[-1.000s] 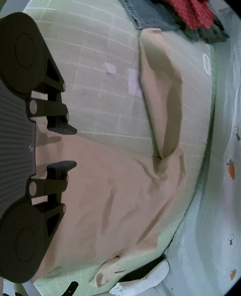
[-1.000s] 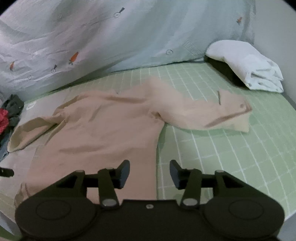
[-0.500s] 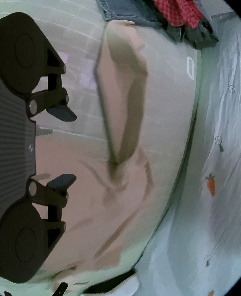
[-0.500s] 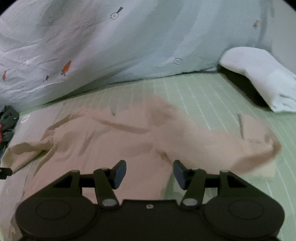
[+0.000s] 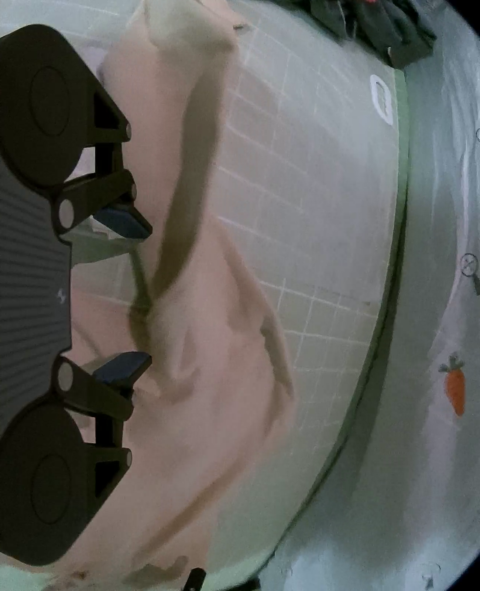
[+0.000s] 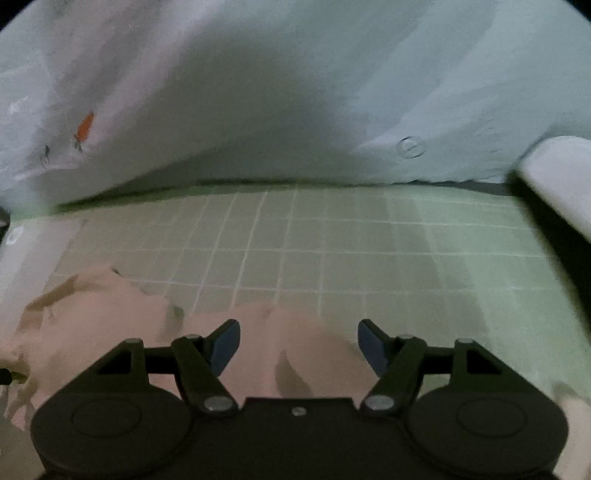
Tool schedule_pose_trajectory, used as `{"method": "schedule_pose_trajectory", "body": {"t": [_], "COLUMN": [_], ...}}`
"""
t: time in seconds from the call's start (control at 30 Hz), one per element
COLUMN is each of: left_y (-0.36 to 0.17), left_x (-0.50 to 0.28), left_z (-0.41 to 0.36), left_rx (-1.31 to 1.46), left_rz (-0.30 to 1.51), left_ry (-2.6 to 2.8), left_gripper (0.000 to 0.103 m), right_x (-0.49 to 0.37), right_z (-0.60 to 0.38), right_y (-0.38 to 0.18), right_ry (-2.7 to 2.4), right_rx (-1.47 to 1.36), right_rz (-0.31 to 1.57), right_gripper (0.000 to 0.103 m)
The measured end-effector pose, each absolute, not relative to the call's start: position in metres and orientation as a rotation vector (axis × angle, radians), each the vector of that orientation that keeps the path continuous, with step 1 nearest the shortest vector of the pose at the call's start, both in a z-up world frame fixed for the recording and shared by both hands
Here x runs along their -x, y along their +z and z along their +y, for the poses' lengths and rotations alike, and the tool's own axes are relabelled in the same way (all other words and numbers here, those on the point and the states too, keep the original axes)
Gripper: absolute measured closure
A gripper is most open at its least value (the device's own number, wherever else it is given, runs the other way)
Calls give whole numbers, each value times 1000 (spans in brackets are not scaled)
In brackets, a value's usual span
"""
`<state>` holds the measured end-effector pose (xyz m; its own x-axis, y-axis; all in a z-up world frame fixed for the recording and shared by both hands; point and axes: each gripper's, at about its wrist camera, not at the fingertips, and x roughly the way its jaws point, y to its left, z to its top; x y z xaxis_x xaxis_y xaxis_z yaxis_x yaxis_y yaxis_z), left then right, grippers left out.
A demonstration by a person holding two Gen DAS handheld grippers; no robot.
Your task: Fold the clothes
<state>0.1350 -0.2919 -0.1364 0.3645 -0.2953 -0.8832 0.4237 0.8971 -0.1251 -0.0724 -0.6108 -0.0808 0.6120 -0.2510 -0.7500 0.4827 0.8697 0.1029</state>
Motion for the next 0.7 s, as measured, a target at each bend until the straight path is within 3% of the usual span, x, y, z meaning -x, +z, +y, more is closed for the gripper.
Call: {"method": "schedule_pose_trajectory", "body": {"t": [0.1,0.13,0.17,0.23,0.27,0.6,0.7], "left_y": [-139,-140,-140,-142,-143,-145,-143], "left_x": [-140,-142,-144,-146,-146,-145,-144], "left_z": [-295,-295,-296,-297,-297,-303,-304], "left_rx": [-131,-130,-130,-127,-125,-152,-157], "left_rz": [1103,1103,1102,1099,1095,1059,1053], "left_ry": [-461,-461,-460,-457,-454,-443,-438], "left_gripper": [34,34,34,34,34,31,31], "right_x": [54,49,46,41,39,24,16], "right_z": [-616,-617,-617,-614,-613,-647,-647], "right_y": [-94,-98,-101,-103,-103,-76,-82], "right_ry": [-366,-345,-324,-281,-258,-401,-453], "right_rx": [-299,-295,-287,-249,-231,-212,-223], "right_rz": [883,907,927,941,948,704,748], "right_gripper": [33,39,55,73,97,97,81]}}
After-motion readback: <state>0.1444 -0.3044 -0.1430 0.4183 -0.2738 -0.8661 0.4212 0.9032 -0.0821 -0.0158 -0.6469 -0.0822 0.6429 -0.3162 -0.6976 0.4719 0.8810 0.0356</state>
